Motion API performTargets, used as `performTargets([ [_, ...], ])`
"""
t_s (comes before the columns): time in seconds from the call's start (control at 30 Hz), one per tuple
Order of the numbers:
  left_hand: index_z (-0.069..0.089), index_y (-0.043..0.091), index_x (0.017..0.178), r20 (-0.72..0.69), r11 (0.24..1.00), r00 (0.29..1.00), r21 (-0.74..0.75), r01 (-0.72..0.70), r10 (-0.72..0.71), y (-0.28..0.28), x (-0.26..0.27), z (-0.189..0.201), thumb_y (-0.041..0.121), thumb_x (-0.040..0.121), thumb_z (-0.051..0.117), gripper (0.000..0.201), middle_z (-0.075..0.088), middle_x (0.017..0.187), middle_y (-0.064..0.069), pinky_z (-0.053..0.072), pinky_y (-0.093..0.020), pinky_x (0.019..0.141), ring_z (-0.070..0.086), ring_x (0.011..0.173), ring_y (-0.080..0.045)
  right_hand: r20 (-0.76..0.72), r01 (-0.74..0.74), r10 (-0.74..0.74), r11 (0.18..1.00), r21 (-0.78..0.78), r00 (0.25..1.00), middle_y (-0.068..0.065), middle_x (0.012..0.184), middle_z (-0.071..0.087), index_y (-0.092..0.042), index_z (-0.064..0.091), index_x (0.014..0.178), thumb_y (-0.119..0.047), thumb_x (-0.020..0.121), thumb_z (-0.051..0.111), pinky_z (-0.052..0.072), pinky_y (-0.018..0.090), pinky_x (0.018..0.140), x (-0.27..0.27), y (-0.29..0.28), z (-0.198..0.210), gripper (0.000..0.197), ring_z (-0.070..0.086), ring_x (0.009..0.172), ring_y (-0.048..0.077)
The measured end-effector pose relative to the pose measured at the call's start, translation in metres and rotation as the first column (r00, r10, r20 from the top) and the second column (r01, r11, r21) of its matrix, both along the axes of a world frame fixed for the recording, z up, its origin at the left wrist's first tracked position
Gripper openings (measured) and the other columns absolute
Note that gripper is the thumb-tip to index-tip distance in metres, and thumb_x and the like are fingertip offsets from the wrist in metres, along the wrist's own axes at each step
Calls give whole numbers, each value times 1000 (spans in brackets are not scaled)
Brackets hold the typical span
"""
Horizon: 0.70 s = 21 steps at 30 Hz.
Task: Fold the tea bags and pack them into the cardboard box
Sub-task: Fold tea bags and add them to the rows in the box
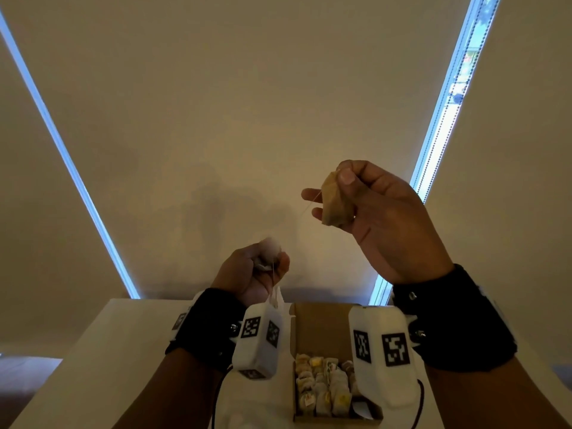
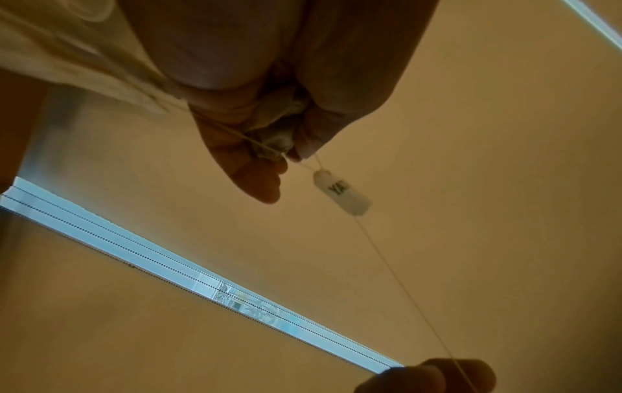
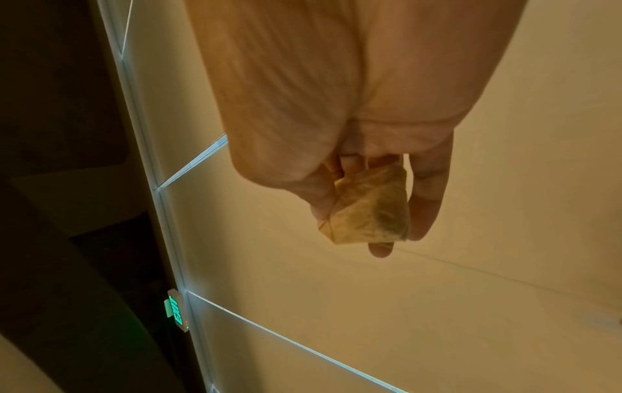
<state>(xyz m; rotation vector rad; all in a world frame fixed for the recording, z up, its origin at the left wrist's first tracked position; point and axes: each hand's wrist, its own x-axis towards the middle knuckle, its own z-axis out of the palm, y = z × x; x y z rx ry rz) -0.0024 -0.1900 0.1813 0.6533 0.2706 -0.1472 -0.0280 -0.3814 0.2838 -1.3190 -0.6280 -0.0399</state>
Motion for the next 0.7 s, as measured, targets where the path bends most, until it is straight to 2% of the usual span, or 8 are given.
performTargets([
  [0.1,62,6,90,7,998,1000,59,-26,26,4,2,-1,14,101,55,16,62,82,-10,58,-32,61,61,70,-20,-8,61,-62,998,-35,998,8,75,66,-11,62,92,-21,101,53,58,47,90,2,0,-2,17,72,101,36],
  [0.17,63,13,94,42,982,998,183,-43,36,3,1,-1,22,102,56,14,64,86,-6,51,-31,59,58,68,-20,32,164,-161,976,-144,986,13,78,69,-11,64,91,-14,102,55,59,45,84,5,2,-6,14,72,93,37],
  [0.2,64,16,93,69,965,997,254,-59,43,2,-1,0,25,102,57,14,64,86,-5,47,-31,60,56,69,-20,72,219,-208,949,-229,976,10,80,72,-14,66,90,-14,101,57,60,48,82,7,3,-9,15,73,90,35],
  [0.27,65,20,91,137,913,990,397,-94,42,-3,-6,5,26,102,55,16,64,88,-3,41,-34,64,53,73,-19,112,287,-265,907,-309,958,5,80,75,-15,69,89,-15,100,58,60,54,83,7,4,-14,15,74,88,32],
  [0.37,62,18,88,226,805,972,564,-181,61,-9,-9,9,19,103,51,18,65,86,1,42,-36,72,54,79,-19,53,275,-270,932,-237,961,10,85,75,-9,68,96,-16,103,56,61,55,82,4,-1,-12,16,75,92,26],
  [0.43,60,16,88,246,779,966,589,-214,79,-9,-9,9,15,103,50,18,66,86,0,45,-36,71,59,81,-20,3,197,-201,957,-212,980,7,86,75,-9,67,98,-18,103,55,62,50,79,0,-3,-9,15,75,96,24],
  [0.57,60,11,96,253,825,961,516,-229,109,-9,-6,5,15,106,48,16,63,93,-10,54,-35,58,63,86,-25,-49,100,-106,989,-104,993,-5,71,70,-8,62,98,-16,103,51,62,42,74,-4,-10,-3,15,74,100,27],
  [0.7,62,12,95,300,804,946,529,-272,122,-9,-4,8,15,106,47,19,67,89,-8,51,-43,77,65,91,-28,-85,106,-114,990,-94,990,-1,79,71,-11,63,94,-11,103,52,61,43,70,-3,-8,-7,14,74,101,27],
])
